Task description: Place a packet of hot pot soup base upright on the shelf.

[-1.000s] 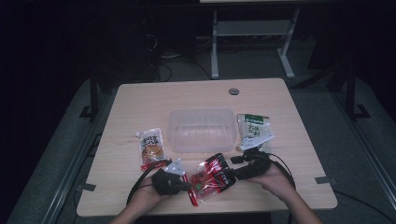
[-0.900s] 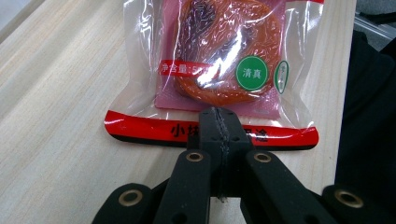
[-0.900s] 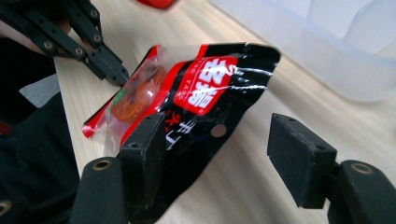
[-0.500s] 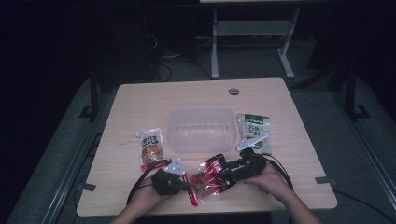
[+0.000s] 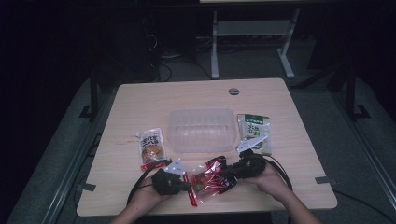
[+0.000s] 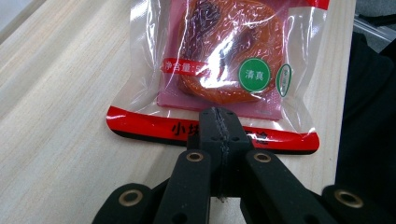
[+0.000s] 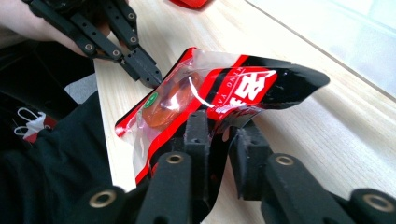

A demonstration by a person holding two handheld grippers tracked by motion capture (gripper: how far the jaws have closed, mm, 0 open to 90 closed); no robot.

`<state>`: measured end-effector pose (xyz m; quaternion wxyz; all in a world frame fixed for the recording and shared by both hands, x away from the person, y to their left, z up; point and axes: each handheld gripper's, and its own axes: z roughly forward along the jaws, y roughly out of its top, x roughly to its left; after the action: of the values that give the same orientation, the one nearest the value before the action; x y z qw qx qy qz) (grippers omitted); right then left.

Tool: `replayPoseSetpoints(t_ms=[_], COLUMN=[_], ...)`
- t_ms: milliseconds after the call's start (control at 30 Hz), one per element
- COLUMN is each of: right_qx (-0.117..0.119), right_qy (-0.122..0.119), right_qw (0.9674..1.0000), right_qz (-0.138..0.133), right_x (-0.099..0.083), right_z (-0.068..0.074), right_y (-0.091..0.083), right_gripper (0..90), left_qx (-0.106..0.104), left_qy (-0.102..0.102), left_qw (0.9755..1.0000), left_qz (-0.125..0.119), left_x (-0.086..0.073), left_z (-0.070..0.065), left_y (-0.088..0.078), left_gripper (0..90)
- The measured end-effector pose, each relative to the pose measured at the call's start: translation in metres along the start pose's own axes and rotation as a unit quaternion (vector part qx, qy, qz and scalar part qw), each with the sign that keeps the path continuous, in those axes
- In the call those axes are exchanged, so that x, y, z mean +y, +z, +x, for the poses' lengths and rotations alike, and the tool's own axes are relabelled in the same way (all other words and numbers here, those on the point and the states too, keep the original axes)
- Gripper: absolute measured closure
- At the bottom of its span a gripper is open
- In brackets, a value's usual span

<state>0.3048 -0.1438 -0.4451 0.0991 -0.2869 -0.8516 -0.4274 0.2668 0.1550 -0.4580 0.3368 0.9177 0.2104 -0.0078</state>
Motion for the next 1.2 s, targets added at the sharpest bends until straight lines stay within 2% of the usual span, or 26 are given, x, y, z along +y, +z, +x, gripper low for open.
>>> replayPoseSetpoints(t_ms=[67, 133, 167, 300, 567, 600, 700, 833, 867, 967, 1033, 1200], right_qx=[0.005, 0.005, 0.007, 0.025, 0.053, 0.056, 0.085, 0.099, 0.110, 0.114, 0.112, 0.105], right_qy=[-0.016, -0.018, -0.031, -0.048, -0.051, -0.055, -0.047, -0.046, -0.053, -0.061, -0.068, -0.072], right_qw=[0.9999, 0.9998, 0.9995, 0.9985, 0.9971, 0.9965, 0.9939, 0.9916, 0.9893, 0.9875, 0.9869, 0.9867], right_qz=[-0.002, 0.001, -0.001, -0.003, -0.022, -0.027, -0.051, -0.069, -0.081, -0.090, -0.094, -0.101], right_x=[0.000, 0.001, 0.004, 0.004, 0.004, 0.004, 0.006, 0.008, 0.011, 0.015, 0.018, 0.022], right_z=[0.000, 0.001, 0.002, 0.002, 0.006, 0.006, 0.009, 0.012, 0.015, 0.020, 0.023, 0.026], right_y=[0.000, 0.000, 0.002, 0.000, -0.003, -0.003, -0.009, -0.012, -0.013, -0.015, -0.016, -0.019], right_gripper=[84.5, 86.6, 89.1, 90.0, 90.0, 90.0, 90.0, 90.0, 90.0, 90.0, 90.0, 90.0], left_qx=[0.000, 0.000, 0.000, -0.003, -0.008, -0.009, -0.010, -0.006, -0.004, -0.003, -0.007, -0.009], left_qy=[0.001, 0.000, 0.001, -0.001, -0.010, -0.009, -0.012, -0.008, -0.009, -0.006, -0.012, -0.013], left_qw=[1.0000, 1.0000, 1.0000, 1.0000, 0.9999, 0.9999, 0.9997, 0.9997, 0.9995, 0.9991, 0.9982, 0.9974], left_qz=[0.000, 0.000, 0.000, -0.002, -0.001, 0.000, -0.016, -0.024, -0.031, -0.041, -0.058, -0.071], left_x=[0.000, 0.000, 0.000, 0.000, 0.000, 0.000, 0.001, 0.003, 0.004, 0.005, 0.005, 0.003], left_z=[0.000, 0.000, 0.000, 0.000, 0.002, 0.002, 0.002, 0.001, 0.001, 0.001, 0.002, 0.005], left_y=[0.000, 0.000, 0.000, 0.000, 0.000, 0.000, -0.004, -0.006, -0.006, -0.009, -0.016, -0.023], left_gripper=[89.9, 89.9, 89.9, 89.9, 89.8, 89.8, 89.8, 89.8, 89.8, 89.8, 89.7, 85.6])
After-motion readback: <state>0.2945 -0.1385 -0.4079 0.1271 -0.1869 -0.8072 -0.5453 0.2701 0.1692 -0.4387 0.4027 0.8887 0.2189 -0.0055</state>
